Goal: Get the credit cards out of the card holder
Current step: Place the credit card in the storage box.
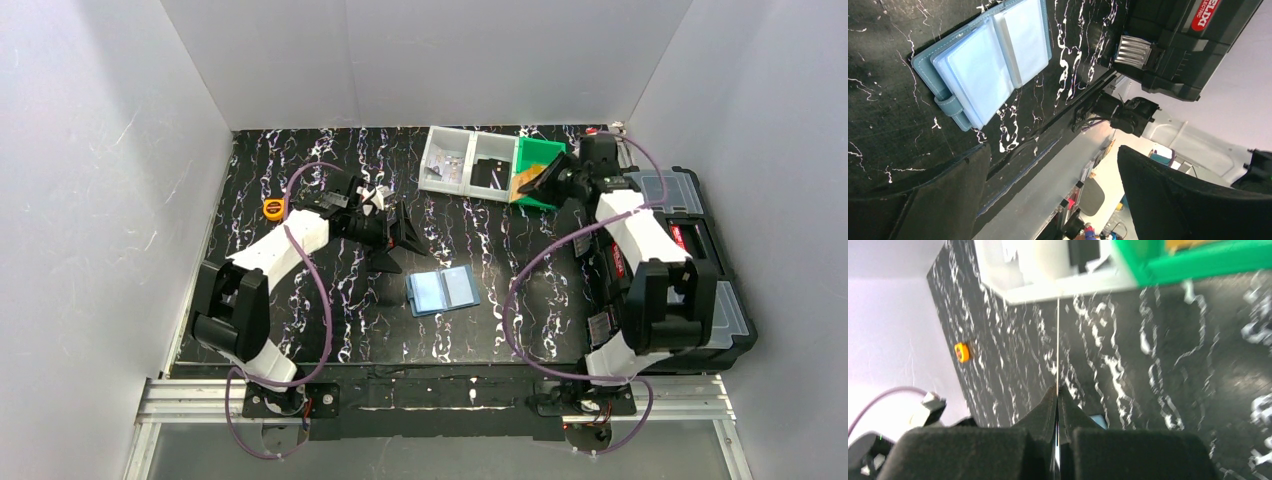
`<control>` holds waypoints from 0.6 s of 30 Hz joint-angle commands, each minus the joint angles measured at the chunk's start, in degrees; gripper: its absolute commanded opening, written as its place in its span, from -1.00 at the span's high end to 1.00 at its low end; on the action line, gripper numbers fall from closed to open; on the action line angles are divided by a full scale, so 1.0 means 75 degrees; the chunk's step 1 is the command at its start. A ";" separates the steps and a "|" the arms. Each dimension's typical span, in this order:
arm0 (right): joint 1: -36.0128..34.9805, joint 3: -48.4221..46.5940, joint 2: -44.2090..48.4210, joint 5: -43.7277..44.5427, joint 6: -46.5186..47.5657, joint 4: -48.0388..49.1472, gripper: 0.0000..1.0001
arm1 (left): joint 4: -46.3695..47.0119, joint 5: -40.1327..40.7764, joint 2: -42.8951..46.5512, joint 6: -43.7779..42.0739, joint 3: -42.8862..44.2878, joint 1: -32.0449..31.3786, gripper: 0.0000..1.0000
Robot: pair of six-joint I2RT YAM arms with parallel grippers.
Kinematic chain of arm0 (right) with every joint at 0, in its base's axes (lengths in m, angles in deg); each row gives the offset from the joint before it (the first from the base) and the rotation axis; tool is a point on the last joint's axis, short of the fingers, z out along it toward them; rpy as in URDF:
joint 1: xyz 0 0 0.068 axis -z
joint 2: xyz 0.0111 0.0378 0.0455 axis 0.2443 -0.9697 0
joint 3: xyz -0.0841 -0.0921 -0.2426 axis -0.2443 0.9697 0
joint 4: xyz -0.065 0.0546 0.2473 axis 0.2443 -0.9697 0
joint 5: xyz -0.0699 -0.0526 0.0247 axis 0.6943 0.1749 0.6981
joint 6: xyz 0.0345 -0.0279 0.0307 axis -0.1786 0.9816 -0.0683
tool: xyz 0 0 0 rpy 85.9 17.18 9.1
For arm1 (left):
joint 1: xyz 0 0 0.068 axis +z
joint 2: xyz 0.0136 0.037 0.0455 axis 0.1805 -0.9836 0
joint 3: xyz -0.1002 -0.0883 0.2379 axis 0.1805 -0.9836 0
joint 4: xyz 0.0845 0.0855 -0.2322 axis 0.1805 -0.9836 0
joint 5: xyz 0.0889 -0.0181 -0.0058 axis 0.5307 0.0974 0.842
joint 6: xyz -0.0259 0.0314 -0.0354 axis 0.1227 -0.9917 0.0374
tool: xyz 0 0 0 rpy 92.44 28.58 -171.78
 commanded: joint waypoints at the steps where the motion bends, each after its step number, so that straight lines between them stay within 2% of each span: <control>1: 0.0478 -0.1283 -0.0985 0.0207 0.0751 -0.0637 0.97 | -0.0419 -0.0107 0.0507 -0.0292 0.0233 0.0030 -0.96; 10: 0.0615 -0.3781 -0.3198 0.0810 0.0819 -0.1285 0.97 | -0.0666 -0.0317 0.0857 -0.0509 0.0273 0.0030 -0.97; 18: 0.0656 -0.5032 -0.4174 0.1165 0.0670 -0.1680 0.97 | -0.0833 -0.0301 0.0972 -0.0651 0.0262 0.0030 -0.96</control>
